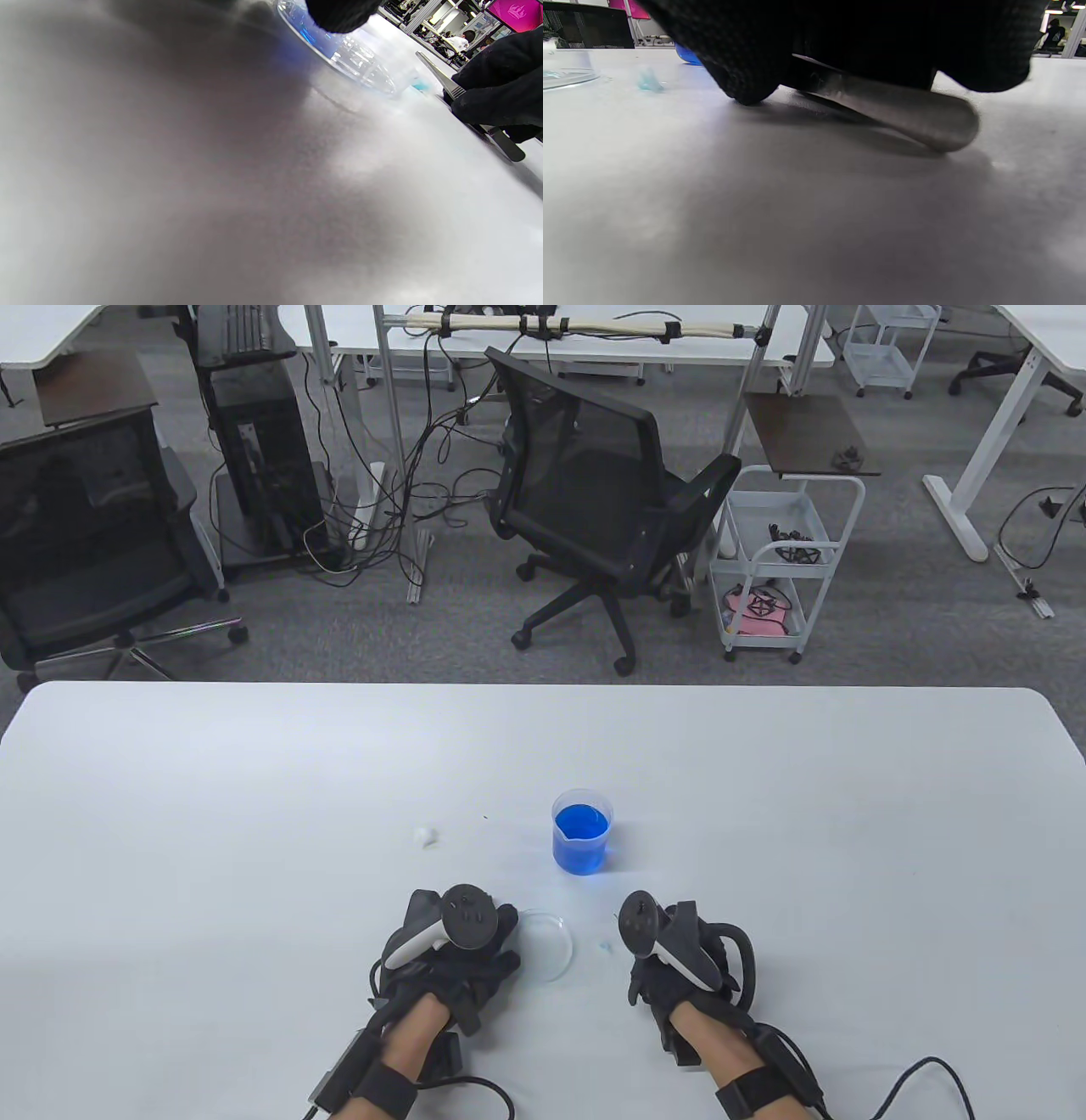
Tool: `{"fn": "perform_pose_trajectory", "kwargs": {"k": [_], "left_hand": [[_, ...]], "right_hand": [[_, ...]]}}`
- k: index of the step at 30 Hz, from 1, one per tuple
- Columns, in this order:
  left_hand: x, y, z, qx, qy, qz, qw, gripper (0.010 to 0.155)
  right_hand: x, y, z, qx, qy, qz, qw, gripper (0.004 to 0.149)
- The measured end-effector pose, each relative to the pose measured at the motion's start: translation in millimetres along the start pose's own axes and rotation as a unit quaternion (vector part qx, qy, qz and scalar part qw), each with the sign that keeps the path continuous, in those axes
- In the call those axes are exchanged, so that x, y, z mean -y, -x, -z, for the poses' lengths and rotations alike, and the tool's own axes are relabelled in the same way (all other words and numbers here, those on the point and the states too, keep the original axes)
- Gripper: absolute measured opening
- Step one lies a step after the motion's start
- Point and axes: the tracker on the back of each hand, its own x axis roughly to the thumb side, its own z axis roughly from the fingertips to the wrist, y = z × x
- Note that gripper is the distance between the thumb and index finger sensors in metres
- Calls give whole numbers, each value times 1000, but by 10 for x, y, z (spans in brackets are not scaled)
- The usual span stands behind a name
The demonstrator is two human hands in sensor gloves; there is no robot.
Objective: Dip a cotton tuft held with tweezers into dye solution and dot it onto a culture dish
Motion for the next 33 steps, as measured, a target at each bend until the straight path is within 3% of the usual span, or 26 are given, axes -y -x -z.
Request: {"fn": "perform_pose_trajectory", "kwargs": {"k": [10, 13, 16, 20, 22, 26, 30, 33], "left_hand": [[-8, 17, -11, 10, -14, -4, 1000, 67], [-110, 36, -100, 23, -46, -35, 998, 67], [-308, 88, -276, 23, -78, -51, 995, 66], [-648, 247, -679, 4, -156, -37, 987, 64], [-750, 349, -883, -8, -208, -15, 978, 63], [-784, 632, -1159, -49, -277, 37, 959, 62], [-661, 818, -1193, -70, -297, 45, 951, 62], [-593, 830, -1151, -67, -283, 45, 956, 63]], "right_hand": [[17, 48, -19, 3, -10, 24, 1000, 54], [171, 160, -85, -8, 33, 54, 998, 56], [402, 349, -194, -21, 110, 75, 991, 59], [651, 642, -377, -22, 204, 83, 975, 63], [673, 764, -447, -16, 217, 75, 973, 66], [537, 954, -469, -22, 190, 81, 978, 73], [396, 922, -405, -25, 139, 65, 988, 78], [363, 860, -361, -21, 143, 50, 988, 79]]}}
